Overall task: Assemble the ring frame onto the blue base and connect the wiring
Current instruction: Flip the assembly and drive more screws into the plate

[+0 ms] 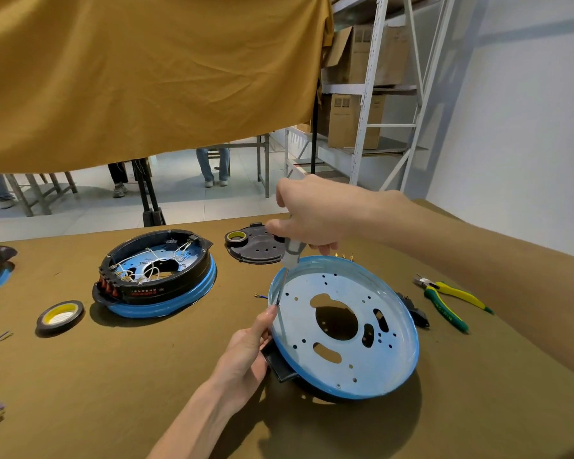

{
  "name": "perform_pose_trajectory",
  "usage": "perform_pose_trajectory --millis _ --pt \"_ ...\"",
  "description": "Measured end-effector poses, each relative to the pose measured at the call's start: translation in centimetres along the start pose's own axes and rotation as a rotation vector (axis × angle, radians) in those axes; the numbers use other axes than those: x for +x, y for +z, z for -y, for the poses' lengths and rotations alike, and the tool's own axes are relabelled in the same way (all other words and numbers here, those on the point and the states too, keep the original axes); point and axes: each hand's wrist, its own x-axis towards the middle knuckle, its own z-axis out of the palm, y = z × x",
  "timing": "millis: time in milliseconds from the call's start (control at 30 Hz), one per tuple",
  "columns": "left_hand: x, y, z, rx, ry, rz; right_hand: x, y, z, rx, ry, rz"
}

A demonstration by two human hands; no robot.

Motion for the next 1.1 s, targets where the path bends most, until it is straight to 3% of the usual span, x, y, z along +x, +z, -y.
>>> perform_pose_trajectory --millis 133,267,433,633,767,900,1033,1100 --pt "0.0 -0.1 0.0 0.001 0.001 0.016 0.0 -0.7 -0.4 0.053 -0.002 0.135" --pt "0.0 0.1 0.0 -0.016 0.001 -0.018 0.1 0.3 -0.1 -0.016 0.000 -0.042" --pt "0.0 0.0 0.0 -0.020 0.014 -0.022 -0.1 -0.6 -0.3 0.023 0.006 0.122" --pt "-0.1 0.0 -0.2 -0.001 0.020 0.011 0.2 0.5 -0.2 -0.033 -0.002 -0.035" --pt "-0.1 0.0 0.0 0.000 0.027 -0.008 0.4 -0.2 -0.6 0.077 0.008 0.114" --pt "0.0 0.1 0.2 -0.010 0.027 -0.004 0.5 0.6 -0.5 -0.051 0.008 -0.054" --pt "0.3 -0.1 0.3 -0.015 0.034 -0.003 0.2 -0.3 -0.5 0.078 -0.001 0.120" --pt "0.2 -0.1 0.4 -0.023 0.042 0.011 0.2 -0.2 -0.4 0.060 -0.008 0.081"
